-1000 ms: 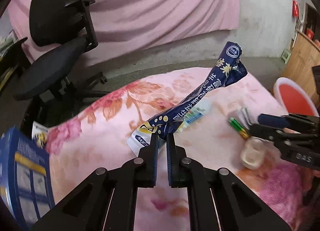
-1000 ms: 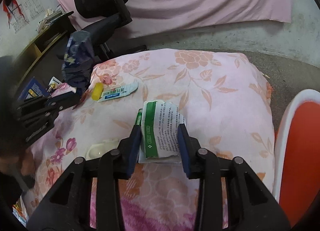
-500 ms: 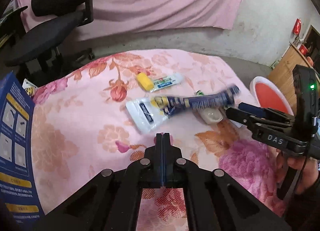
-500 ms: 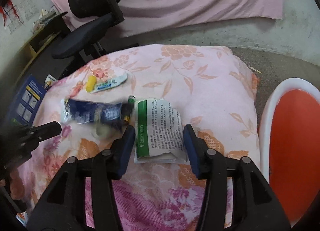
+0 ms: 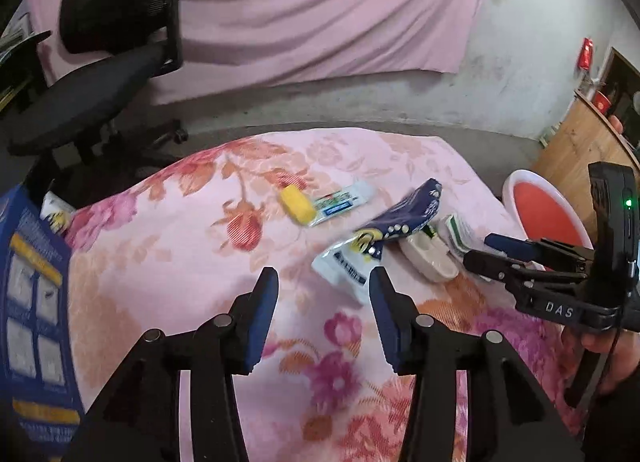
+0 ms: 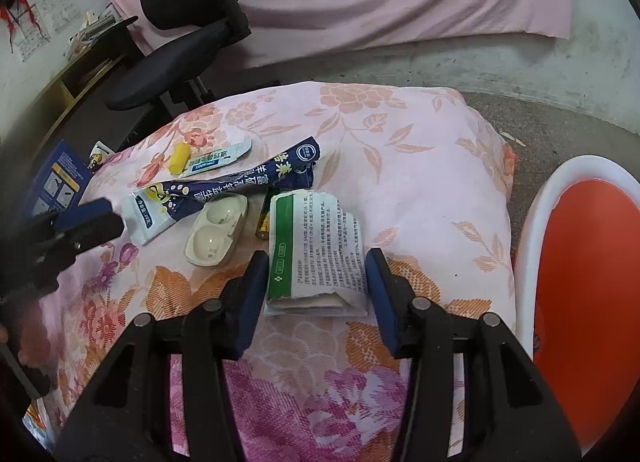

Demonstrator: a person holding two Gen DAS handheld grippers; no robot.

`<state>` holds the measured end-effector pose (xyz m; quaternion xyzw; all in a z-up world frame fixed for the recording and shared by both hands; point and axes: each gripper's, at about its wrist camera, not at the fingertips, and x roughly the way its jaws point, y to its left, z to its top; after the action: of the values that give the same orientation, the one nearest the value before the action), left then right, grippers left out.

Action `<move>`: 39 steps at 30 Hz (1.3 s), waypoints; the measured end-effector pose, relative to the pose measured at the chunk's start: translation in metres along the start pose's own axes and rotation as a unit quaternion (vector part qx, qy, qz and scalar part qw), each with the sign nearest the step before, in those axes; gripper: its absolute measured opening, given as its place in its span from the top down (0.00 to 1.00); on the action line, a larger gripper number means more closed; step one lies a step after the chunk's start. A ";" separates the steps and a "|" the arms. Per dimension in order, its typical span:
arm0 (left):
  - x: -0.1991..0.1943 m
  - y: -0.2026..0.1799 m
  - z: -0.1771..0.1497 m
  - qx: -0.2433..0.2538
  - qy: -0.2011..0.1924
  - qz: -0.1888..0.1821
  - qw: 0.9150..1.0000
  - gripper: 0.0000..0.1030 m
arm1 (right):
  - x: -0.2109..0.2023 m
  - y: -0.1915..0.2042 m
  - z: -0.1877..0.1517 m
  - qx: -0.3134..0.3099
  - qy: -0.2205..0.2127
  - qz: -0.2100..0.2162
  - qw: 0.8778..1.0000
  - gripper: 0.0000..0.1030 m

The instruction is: Collect trash

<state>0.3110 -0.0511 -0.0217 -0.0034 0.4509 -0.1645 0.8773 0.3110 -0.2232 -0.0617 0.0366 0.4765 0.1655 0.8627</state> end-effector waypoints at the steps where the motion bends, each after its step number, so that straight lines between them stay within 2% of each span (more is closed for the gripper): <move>1: 0.005 0.000 0.003 0.008 0.003 -0.004 1.000 0.60 | 0.000 -0.001 0.000 0.000 0.000 0.000 1.000 0.31; 6: 0.028 0.002 0.009 0.012 0.032 -0.030 0.999 0.61 | -0.001 -0.002 0.000 -0.003 0.001 0.004 1.000 0.31; 10: 0.033 -0.001 0.007 0.027 0.039 -0.039 0.998 0.88 | -0.001 0.002 -0.002 -0.024 0.008 -0.004 1.000 0.31; 12: 0.033 -0.003 0.005 0.026 0.041 -0.043 0.998 0.93 | -0.001 0.001 -0.002 -0.028 0.011 -0.004 1.000 0.31; 13: 0.032 -0.003 0.004 0.024 0.041 -0.047 0.998 0.99 | -0.001 0.001 -0.002 -0.028 0.011 -0.003 1.000 0.31; 19: 0.025 -0.013 -0.001 0.014 0.025 -0.046 0.999 1.00 | -0.003 0.004 -0.005 -0.036 0.010 -0.006 0.999 0.31; 25: -0.002 -0.029 -0.010 0.020 -0.031 -0.031 0.999 1.00 | -0.017 -0.001 -0.013 -0.020 -0.015 0.014 1.000 0.31; 27: -0.013 -0.036 -0.014 0.024 -0.055 -0.026 0.998 1.00 | -0.027 -0.002 -0.015 -0.018 -0.040 0.013 0.999 0.31; 31: -0.038 -0.055 -0.018 0.040 -0.124 -0.025 0.991 1.00 | -0.065 -0.003 -0.024 -0.017 -0.141 0.007 0.990 0.31; 32: -0.043 -0.060 -0.017 0.044 -0.138 -0.026 0.989 1.00 | -0.080 -0.005 -0.030 -0.013 -0.181 0.009 0.983 0.31; 34: -0.054 -0.073 -0.015 0.051 -0.167 -0.026 0.984 1.00 | -0.098 -0.010 -0.036 -0.006 -0.231 0.007 0.973 0.31; 35: -0.059 -0.083 -0.013 0.055 -0.183 -0.028 0.981 1.00 | -0.113 -0.012 -0.042 -0.005 -0.269 -0.001 0.963 0.31; 39: -0.082 -0.121 -0.004 0.071 -0.250 -0.047 0.965 1.00 | -0.159 -0.017 -0.059 -0.019 -0.369 -0.043 0.928 0.31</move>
<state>0.2289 -0.1411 0.0594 -0.0037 0.2038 -0.2311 0.9513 0.1886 -0.2958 0.0310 0.0582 0.1224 0.1125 0.9844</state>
